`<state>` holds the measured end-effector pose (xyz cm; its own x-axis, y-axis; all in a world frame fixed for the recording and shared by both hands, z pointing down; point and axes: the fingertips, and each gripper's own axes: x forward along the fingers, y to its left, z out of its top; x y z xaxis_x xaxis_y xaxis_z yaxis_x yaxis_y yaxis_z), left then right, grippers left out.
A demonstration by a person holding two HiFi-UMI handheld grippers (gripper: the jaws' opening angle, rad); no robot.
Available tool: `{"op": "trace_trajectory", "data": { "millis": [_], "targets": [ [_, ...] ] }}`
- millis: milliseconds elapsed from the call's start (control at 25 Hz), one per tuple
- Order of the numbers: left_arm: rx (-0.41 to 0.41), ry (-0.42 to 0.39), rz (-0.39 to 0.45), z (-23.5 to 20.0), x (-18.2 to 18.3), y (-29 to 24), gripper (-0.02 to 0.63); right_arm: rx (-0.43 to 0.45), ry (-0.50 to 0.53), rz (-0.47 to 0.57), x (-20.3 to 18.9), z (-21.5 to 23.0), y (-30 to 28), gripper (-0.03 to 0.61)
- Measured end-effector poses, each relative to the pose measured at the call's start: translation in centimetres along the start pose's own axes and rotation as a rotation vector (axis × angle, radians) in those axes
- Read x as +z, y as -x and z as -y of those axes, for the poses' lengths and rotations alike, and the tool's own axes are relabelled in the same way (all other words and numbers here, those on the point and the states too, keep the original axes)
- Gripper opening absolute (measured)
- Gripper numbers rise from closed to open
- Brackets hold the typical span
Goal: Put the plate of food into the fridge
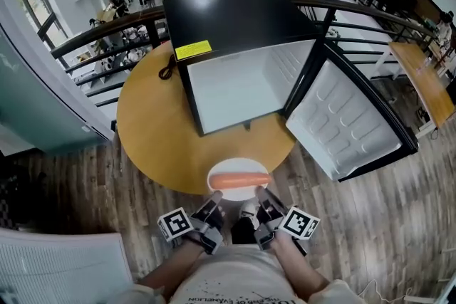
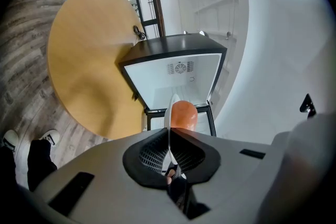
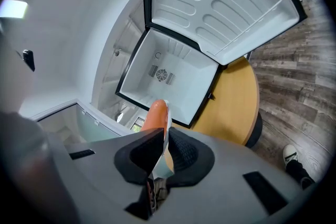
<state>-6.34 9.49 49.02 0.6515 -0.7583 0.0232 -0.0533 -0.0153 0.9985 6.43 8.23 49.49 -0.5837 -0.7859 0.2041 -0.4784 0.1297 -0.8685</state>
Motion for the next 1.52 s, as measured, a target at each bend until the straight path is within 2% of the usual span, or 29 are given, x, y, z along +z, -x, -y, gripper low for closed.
{"op": "trace_trajectory", "data": {
  "millis": [320, 480, 720, 1120, 1320, 1440, 1520],
  "targets": [
    [-0.002, -0.002, 0.025, 0.5, 1.9, -6.9, 0.031, 0.022, -0.015, -0.019, 6.1, 1.9, -3.6, 0.046],
    [0.047, -0.014, 0.04, -0.3, 2.6, -9.3, 0.032, 0.026, -0.014, -0.045, 8.6, 2.9, -5.0, 0.046],
    [0.023, 0.0, 0.071, -0.3, 3.7, -13.0, 0.031, 0.042, -0.02, -0.075, 11.2, 4.5, -7.4, 0.046],
    [0.023, 0.015, 0.074, -0.6, 7.1, -14.5, 0.032, 0.008, -0.041, -0.072, 11.9, 4.6, -10.6, 0.046],
    [0.044, 0.001, 0.055, -1.5, 8.8, -15.1, 0.032, -0.003, -0.043, -0.066, 12.1, 4.7, -12.5, 0.046],
    [0.099, -0.012, 0.05, -2.9, 9.7, -15.6, 0.032, -0.009, -0.039, -0.061, 12.6, 5.2, -13.5, 0.044],
    [0.094, -0.007, 0.054, -3.2, 10.1, -16.3, 0.032, -0.016, -0.044, -0.056, 13.0, 5.7, -14.2, 0.044]
  ]
}}
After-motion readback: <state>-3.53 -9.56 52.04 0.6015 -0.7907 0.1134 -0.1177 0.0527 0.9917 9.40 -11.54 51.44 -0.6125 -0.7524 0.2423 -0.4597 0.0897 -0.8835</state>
